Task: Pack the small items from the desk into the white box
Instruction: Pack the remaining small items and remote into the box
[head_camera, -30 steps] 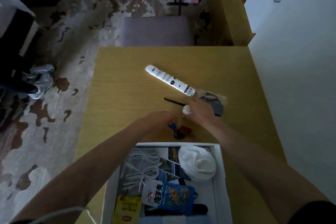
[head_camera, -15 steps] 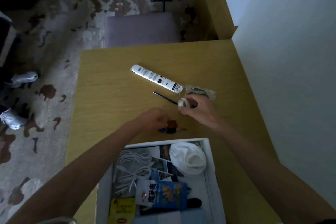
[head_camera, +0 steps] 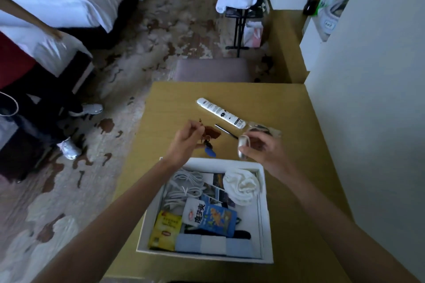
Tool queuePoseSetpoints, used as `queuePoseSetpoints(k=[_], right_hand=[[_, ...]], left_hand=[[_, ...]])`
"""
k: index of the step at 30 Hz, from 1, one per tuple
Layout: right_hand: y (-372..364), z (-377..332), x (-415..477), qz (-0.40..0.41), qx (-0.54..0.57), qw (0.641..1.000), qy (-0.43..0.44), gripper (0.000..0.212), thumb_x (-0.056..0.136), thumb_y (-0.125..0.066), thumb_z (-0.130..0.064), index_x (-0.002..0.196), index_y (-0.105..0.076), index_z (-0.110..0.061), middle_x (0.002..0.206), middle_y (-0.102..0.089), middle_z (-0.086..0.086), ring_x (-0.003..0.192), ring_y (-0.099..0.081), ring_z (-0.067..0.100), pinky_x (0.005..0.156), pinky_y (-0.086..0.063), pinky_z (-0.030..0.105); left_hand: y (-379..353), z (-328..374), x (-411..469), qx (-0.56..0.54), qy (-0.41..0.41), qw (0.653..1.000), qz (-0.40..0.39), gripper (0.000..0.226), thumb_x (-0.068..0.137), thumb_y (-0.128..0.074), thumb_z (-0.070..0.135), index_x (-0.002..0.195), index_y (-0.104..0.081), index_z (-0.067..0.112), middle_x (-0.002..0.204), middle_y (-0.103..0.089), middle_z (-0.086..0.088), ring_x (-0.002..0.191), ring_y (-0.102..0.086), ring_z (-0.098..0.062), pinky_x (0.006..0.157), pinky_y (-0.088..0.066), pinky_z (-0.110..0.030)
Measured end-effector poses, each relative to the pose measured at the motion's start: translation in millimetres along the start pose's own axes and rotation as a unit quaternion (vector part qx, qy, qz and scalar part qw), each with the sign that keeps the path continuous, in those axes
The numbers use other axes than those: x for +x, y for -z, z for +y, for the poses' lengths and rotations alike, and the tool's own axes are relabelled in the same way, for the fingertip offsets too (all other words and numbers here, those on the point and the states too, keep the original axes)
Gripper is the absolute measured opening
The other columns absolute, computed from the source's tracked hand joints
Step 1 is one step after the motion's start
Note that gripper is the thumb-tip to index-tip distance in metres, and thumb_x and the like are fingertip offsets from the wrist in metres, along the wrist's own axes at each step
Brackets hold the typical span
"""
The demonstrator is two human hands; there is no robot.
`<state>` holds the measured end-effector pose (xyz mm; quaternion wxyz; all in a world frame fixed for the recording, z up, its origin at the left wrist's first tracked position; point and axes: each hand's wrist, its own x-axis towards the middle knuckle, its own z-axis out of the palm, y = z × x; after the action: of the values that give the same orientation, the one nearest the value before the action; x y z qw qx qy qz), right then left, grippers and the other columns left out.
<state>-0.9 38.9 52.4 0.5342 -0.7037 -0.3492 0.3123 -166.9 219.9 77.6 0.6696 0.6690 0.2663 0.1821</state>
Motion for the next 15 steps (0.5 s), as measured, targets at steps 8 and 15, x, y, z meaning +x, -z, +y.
queuePoseSetpoints(k=[8,15], right_hand=[[-7.0,-26.1,-56.9,-0.085,-0.171,0.981,-0.01,0.041,0.076,-0.074,-0.044,0.114,-0.062,-0.035,0.094,-0.068,-0.023,0.084,-0.065,-0.005,0.065,-0.05,0.01],[-26.4,-12.3,-98.0,-0.137,-0.359,0.921,-0.061,0.06,0.078,-0.067,-0.05,0.131,-0.049,-0.032,0.111,-0.063,-0.013,0.089,-0.061,0.003,0.076,-0.055,0.024]], left_hand=[[-8.7,-16.6,-43.2,0.069,0.036,0.995,-0.067,0.01,0.097,-0.046,0.014,0.087,-0.045,0.013,0.099,-0.064,-0.015,0.091,-0.066,-0.024,0.069,-0.058,-0.031],[-23.3,-51.0,-39.4,0.279,0.055,0.955,-0.087,0.011,0.095,-0.048,0.028,0.088,-0.049,0.02,0.093,-0.067,-0.007,0.081,-0.065,-0.023,0.065,-0.054,-0.035]])
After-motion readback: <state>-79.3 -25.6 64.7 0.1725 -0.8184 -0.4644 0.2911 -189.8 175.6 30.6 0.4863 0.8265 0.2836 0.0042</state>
